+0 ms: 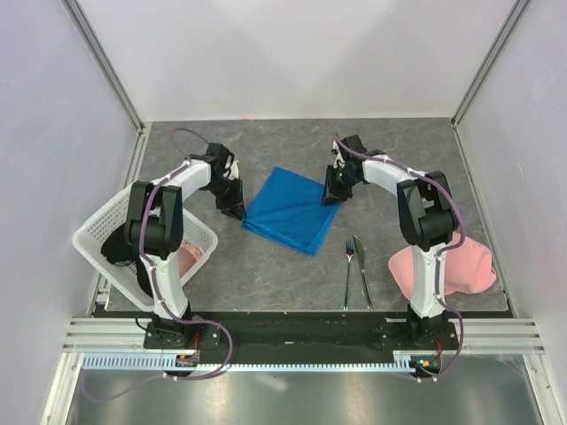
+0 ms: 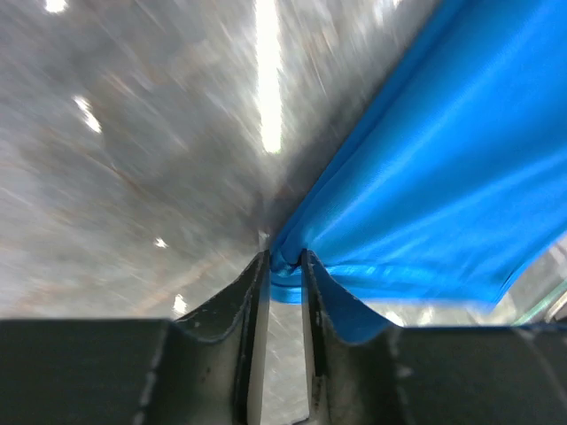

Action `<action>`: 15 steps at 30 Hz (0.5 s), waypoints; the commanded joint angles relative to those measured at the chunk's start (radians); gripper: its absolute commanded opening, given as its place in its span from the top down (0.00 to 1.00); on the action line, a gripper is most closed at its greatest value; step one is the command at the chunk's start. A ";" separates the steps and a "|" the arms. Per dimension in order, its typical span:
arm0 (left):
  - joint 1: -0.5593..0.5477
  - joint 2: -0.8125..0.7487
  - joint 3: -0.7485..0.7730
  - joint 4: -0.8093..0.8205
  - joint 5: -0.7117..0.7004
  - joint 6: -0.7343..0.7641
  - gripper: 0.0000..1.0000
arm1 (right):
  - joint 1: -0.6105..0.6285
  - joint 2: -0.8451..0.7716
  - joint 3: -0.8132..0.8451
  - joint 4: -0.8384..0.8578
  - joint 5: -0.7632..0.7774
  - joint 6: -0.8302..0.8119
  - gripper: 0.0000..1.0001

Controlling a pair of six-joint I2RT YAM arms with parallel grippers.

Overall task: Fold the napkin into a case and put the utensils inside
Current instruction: Rotate the square-folded napkin at the center of the board.

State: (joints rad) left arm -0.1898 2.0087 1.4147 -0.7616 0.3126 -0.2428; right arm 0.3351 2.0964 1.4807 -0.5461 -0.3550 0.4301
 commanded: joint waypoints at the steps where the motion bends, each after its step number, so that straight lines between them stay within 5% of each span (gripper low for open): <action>1: -0.010 -0.117 -0.049 0.005 0.060 -0.056 0.67 | -0.015 0.099 0.150 -0.070 0.128 -0.091 0.70; 4: -0.010 -0.191 -0.046 0.008 0.069 -0.076 0.53 | -0.007 0.023 0.182 -0.132 0.110 -0.071 0.60; 8: -0.008 -0.173 0.003 0.010 0.111 -0.081 0.50 | -0.007 -0.114 0.091 -0.172 0.120 0.002 0.37; 11: -0.008 -0.104 0.030 0.016 0.172 -0.064 0.50 | -0.004 -0.194 -0.023 -0.170 0.064 0.084 0.30; 15: -0.010 -0.054 0.038 0.027 0.232 -0.050 0.53 | 0.002 -0.275 -0.190 -0.100 -0.010 0.183 0.34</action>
State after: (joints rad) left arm -0.2024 1.8954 1.4292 -0.7502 0.4480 -0.2924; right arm 0.3298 1.9015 1.4200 -0.6662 -0.3012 0.4923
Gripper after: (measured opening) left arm 0.481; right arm 0.690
